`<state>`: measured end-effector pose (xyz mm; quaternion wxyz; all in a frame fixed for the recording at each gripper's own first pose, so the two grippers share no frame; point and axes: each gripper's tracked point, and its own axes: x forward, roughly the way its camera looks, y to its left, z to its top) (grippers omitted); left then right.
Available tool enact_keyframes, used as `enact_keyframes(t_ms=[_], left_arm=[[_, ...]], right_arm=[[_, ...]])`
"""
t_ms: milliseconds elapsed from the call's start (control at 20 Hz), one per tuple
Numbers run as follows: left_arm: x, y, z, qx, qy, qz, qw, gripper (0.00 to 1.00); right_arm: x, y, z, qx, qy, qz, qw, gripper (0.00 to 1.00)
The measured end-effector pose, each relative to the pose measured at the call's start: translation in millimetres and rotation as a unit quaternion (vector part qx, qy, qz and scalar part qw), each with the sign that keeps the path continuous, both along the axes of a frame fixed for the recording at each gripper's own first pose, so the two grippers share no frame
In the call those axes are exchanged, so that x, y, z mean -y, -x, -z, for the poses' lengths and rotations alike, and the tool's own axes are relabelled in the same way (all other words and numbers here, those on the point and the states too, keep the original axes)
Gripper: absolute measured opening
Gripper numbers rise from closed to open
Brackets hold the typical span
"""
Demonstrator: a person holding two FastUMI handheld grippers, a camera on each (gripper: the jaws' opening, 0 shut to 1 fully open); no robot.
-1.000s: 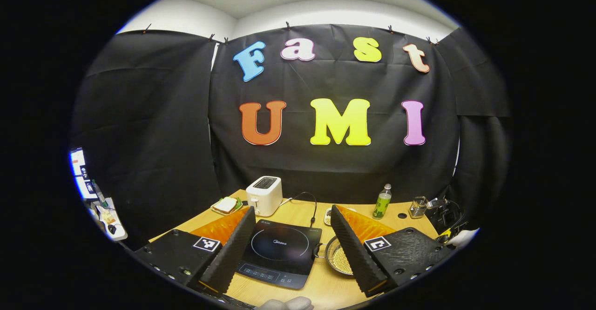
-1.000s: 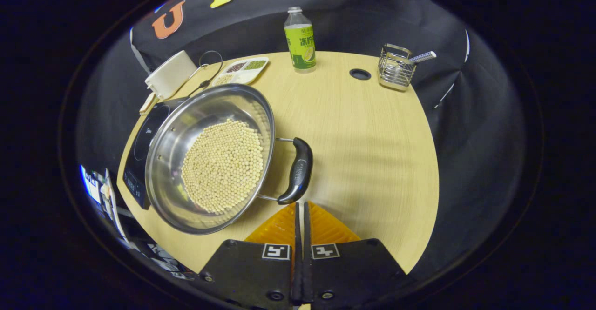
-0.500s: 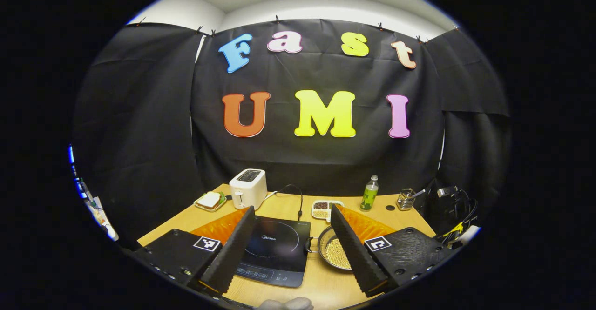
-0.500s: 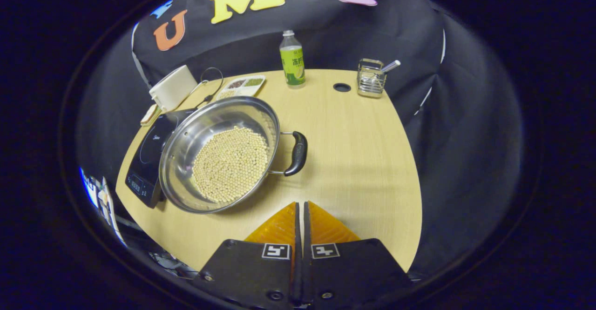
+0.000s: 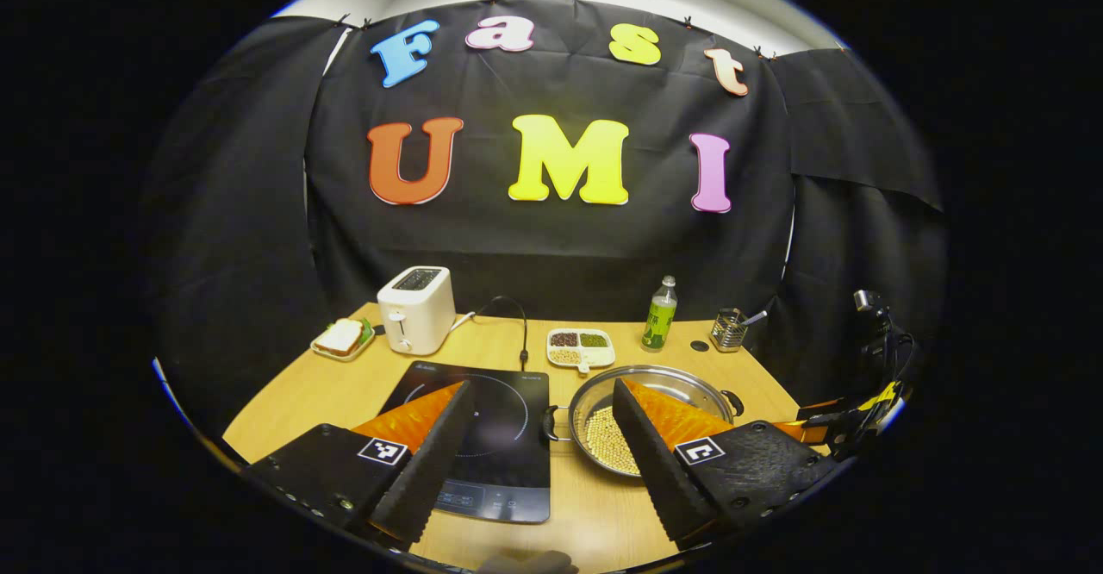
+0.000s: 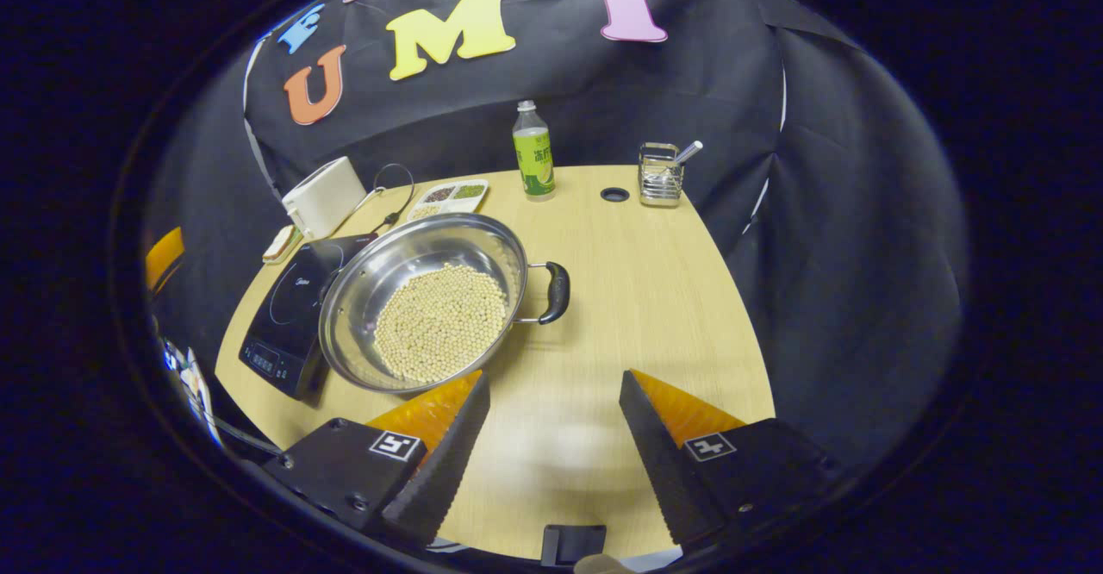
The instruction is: First push the handle of the pot to place it horizontally, then grasp the pot with both hands and set it on the induction cooktop.
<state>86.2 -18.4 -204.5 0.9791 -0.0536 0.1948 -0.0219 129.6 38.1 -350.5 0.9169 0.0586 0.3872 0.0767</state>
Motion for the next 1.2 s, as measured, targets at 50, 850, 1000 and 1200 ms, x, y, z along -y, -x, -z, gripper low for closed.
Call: enact_keyframes(t_ms=[50, 850, 1000, 1200], left_arm=[[3.0, -9.4, 16.0, -0.014, 0.000, -0.001, 1.000, 0.96], [46.0, -106.7, 182.2, -0.197, -0.004, 0.013, 0.980, 0.96], [50.4, -106.3, 196.1, -0.220, -0.005, 0.015, 0.975, 0.96], [49.8, -110.1, 201.7, -0.229, -0.040, 0.020, 0.972, 0.96]], right_arm=[[-1.0, -6.9, 2.8, -0.001, -0.002, -0.001, 1.000, 0.96], [-33.5, -118.1, 57.7, -0.075, -0.013, -0.074, 0.994, 0.92], [-38.8, -121.5, 63.9, -0.090, -0.016, -0.082, 0.992, 0.89], [-40.1, -120.1, 69.5, -0.119, -0.015, -0.072, 0.990, 0.71]])
